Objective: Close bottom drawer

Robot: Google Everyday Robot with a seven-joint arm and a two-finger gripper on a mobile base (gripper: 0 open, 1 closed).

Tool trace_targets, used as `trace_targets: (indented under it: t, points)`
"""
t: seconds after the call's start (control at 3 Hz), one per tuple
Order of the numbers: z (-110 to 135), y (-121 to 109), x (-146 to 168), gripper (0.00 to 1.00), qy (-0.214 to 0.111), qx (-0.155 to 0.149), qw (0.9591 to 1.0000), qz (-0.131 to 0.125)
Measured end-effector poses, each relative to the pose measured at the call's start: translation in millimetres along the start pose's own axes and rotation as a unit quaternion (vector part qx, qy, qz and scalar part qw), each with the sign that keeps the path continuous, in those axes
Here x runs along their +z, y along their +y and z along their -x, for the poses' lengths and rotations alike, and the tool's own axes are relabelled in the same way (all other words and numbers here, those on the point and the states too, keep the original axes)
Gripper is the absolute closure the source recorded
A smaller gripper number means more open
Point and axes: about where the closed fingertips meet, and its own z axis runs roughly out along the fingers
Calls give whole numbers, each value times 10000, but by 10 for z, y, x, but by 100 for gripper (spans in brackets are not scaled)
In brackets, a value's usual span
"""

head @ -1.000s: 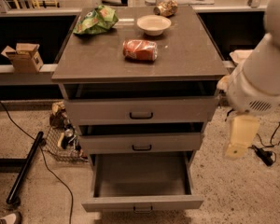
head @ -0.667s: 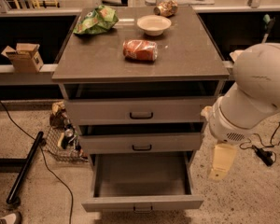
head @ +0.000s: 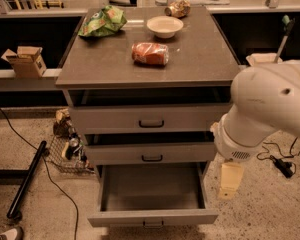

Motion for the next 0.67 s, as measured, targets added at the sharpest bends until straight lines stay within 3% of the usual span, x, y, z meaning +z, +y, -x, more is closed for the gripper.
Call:
trace_targets:
  t: [0.33, 0.67]
  points:
    - [-72, 96, 643, 0, 95, -92, 9997, 226]
    - [-110, 149, 1287, 0, -298, -151, 9982, 499]
